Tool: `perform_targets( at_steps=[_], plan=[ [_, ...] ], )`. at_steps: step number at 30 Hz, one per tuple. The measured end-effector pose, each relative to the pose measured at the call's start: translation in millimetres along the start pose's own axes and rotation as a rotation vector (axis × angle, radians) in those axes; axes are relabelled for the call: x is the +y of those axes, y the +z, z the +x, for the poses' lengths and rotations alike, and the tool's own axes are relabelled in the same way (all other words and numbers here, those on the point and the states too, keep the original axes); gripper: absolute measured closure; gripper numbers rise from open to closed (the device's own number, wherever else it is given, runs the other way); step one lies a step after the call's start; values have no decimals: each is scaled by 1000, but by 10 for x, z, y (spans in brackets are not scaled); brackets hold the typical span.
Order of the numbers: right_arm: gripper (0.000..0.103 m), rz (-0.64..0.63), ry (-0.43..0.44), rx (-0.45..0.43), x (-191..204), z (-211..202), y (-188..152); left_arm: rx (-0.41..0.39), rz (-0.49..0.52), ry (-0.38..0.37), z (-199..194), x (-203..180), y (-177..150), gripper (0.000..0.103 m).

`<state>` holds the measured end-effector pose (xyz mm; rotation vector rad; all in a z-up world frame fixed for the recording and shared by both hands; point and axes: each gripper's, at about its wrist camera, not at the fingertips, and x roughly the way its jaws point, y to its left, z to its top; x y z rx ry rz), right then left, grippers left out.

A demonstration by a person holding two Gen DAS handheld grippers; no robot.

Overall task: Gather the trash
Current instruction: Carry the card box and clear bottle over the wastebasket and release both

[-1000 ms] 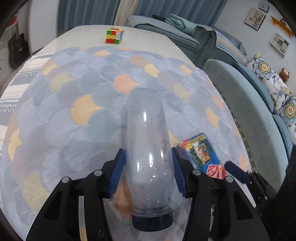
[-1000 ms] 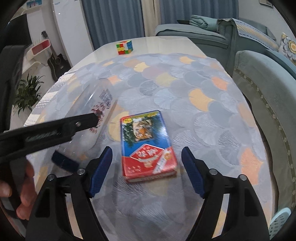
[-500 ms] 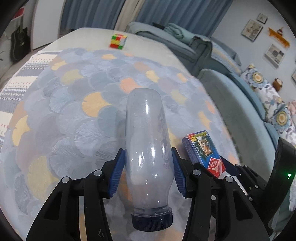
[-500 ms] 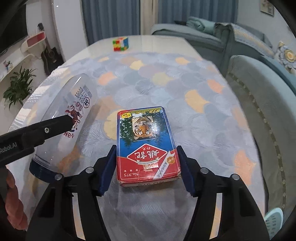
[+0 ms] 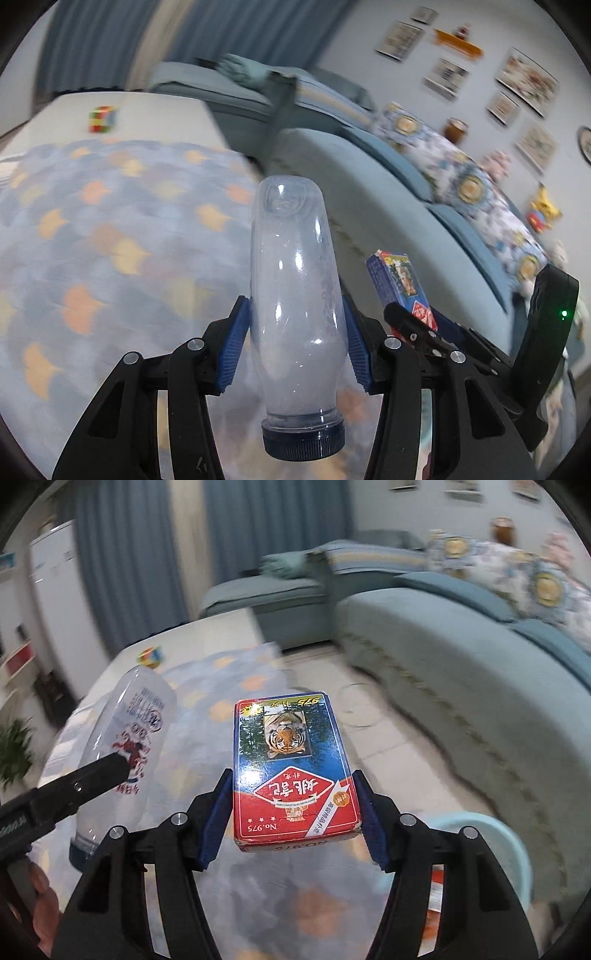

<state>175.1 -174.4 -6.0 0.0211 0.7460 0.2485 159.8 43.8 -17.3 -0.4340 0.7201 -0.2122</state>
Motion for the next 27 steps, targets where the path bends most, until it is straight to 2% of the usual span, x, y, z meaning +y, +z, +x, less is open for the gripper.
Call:
perform_targets(
  at_steps=[5, 9, 12, 17, 21, 27],
  plan=[
    [44, 51, -159, -11, -654, -442, -140, 58, 84, -61, 214, -687, -226, 55],
    [44, 130, -220, 13, -1173, -659, -325, 121, 130, -95, 445, -1140, -438, 55],
    [44, 180, -245, 40, -1453, -703, -476, 165, 161, -110, 596, -1364, -561, 55],
    [44, 274, -269, 142, -1890, -652, -796, 247, 227, -109, 886, -1674, -808, 55],
    [43, 323, -308, 239, -2085, -493, -1065, 303, 281, -92, 1083, -1831, -1016, 55],
    [42, 374, -297, 309, -2179, -294, -1285, 385, 353, -71, 1342, -1932, -1226, 55]
  ],
)
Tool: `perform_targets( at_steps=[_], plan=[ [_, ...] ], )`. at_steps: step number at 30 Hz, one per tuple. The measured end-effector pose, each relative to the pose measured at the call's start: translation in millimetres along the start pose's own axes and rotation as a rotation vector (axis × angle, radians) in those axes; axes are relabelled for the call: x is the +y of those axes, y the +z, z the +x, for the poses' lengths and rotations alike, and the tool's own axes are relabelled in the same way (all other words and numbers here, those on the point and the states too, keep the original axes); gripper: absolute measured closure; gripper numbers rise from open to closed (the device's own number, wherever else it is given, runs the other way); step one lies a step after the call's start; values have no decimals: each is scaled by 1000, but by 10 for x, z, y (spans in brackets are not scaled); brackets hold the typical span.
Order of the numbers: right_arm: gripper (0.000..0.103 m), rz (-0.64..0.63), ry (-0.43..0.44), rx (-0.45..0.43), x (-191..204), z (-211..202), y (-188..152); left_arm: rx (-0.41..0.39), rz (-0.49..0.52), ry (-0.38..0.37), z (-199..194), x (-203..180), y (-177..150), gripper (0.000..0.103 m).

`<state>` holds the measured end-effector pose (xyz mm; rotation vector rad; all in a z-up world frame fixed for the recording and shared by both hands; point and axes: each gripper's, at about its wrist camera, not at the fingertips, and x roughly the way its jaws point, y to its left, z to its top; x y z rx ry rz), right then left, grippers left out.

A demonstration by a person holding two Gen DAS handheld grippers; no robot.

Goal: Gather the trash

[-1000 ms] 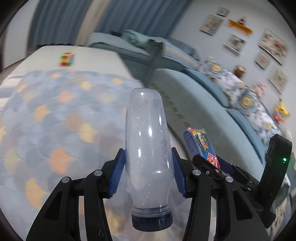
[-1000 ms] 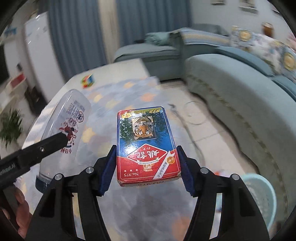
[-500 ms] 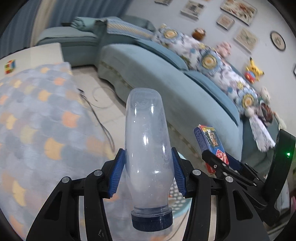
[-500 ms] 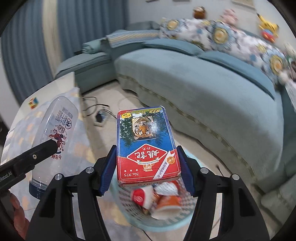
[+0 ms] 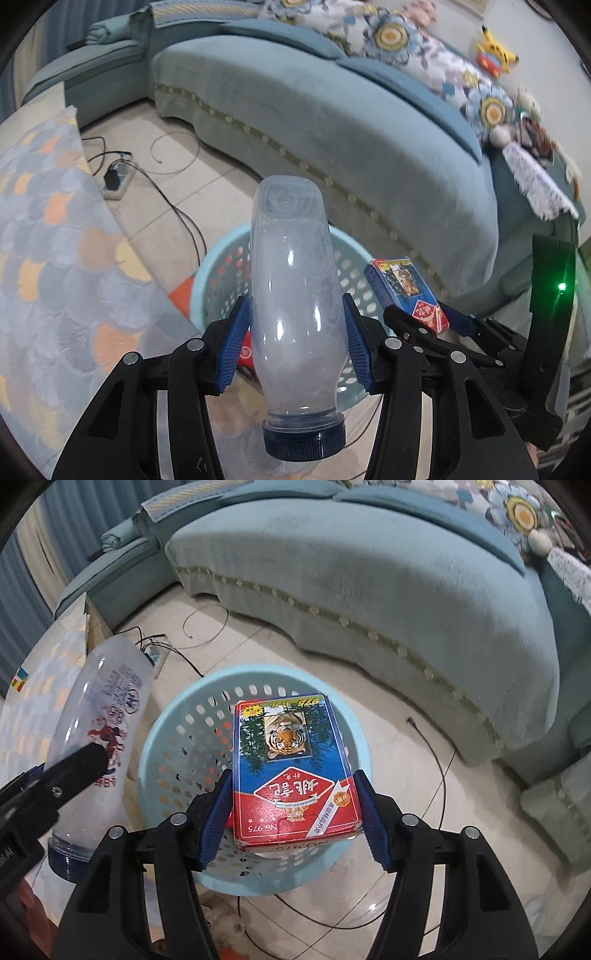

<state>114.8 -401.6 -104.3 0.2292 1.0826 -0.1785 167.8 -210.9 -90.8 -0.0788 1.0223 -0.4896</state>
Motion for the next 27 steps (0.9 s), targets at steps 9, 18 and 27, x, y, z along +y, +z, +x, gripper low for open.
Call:
perform_targets(
  at_steps=[9, 18, 27],
  plan=[
    [42, 42, 74, 18, -88, 88, 3, -33, -18, -20, -52, 47, 71, 38],
    [42, 16, 139, -23, 53, -208, -169, -113, -46, 17, -523, 238, -93, 38],
    [37, -97, 105, -239, 674, -990, -464, -311, -26, 198, -1408, 379, -516, 29]
  ],
)
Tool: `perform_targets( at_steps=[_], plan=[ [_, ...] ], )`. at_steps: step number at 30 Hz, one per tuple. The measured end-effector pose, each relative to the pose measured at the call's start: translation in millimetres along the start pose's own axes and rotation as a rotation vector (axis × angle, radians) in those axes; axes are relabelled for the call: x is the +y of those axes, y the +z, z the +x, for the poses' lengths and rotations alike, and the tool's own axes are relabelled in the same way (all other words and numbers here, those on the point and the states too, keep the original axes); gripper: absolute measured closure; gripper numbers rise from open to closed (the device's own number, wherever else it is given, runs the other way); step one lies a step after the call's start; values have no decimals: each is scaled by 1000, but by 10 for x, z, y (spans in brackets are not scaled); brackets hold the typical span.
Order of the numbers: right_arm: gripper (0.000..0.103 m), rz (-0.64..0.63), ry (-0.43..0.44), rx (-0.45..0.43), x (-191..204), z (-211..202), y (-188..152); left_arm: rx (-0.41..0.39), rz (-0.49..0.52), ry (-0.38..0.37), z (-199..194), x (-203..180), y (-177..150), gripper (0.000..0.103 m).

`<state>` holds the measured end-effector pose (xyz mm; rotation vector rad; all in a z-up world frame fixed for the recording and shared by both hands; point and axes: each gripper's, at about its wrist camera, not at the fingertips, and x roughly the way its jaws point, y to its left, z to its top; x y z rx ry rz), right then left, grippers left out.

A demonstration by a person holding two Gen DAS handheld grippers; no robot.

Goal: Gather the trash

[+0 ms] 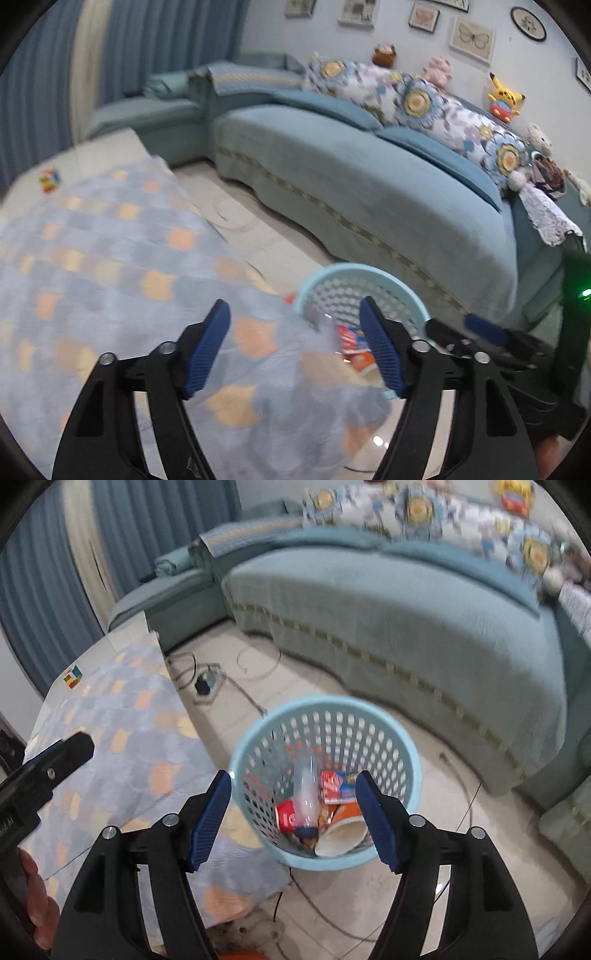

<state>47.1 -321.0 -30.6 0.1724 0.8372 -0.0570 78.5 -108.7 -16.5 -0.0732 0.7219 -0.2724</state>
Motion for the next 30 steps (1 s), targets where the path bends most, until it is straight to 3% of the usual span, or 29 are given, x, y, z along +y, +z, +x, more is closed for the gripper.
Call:
perform_targets(
  at_steps=[8, 11, 16, 21, 30],
  plan=[
    [22, 32, -160, -230, 423, -487, -169, -181, -15, 189, -558, 203, -349, 18],
    [21, 40, -244, -326, 448, -598, -296, -213, -3, 224, -602, 216, -392, 17],
    [21, 38, -270, -433, 465, -712, -369, -257, -9, 245, -685, 274, -391, 14],
    [20, 14, -268, -476, 578, -754, -454, -280, -24, 260, -756, 293, -436, 12],
    [17, 5, -225, -454, 648, -738, -487, -289, -3, 271, -794, 237, -483, 8]
  ],
)
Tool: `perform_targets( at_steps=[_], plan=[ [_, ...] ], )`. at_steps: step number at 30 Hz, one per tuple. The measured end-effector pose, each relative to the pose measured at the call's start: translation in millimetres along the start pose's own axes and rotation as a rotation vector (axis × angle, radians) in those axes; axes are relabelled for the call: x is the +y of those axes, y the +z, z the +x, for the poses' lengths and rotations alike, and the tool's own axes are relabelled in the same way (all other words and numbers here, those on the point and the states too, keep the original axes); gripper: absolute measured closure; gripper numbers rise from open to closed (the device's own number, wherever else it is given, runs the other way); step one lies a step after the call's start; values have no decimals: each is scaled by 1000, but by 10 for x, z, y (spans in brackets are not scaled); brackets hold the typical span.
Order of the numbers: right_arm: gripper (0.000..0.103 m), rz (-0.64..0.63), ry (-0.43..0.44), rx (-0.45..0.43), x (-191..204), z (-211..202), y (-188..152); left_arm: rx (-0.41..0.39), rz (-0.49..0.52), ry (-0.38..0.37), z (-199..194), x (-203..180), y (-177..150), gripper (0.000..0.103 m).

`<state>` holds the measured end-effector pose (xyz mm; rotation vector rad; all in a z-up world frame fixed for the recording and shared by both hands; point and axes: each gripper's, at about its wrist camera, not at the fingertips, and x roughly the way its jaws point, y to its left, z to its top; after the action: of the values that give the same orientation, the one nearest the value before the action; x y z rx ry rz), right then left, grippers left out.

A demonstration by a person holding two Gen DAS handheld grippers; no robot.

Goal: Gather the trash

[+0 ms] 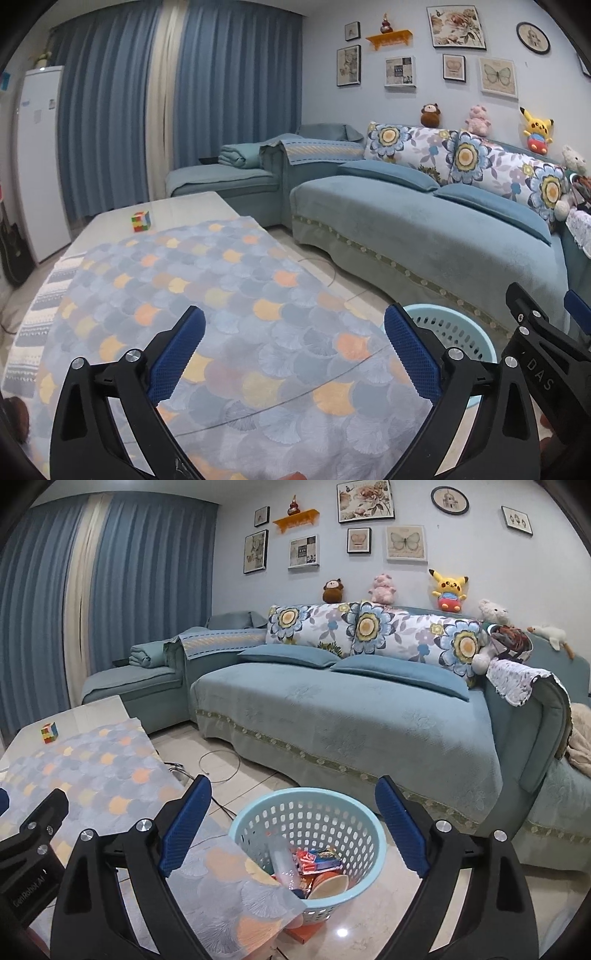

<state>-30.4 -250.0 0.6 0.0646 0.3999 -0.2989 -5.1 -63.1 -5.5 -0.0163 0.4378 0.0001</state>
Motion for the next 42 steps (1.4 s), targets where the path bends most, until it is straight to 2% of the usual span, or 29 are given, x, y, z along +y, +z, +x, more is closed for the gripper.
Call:
perform_targets(
  at_steps=[19, 29, 42],
  plan=[
    [17, -17, 12, 2, 18, 6, -18, 15, -44, -6, 24, 91, 5, 8],
    [17, -42, 14, -26, 87, -40, -1, 11, -27, -6, 4, 57, -9, 8],
    [17, -31, 18, -10, 78, -29, 17, 13, -27, -8, 6, 55, -6, 8]
  ],
)
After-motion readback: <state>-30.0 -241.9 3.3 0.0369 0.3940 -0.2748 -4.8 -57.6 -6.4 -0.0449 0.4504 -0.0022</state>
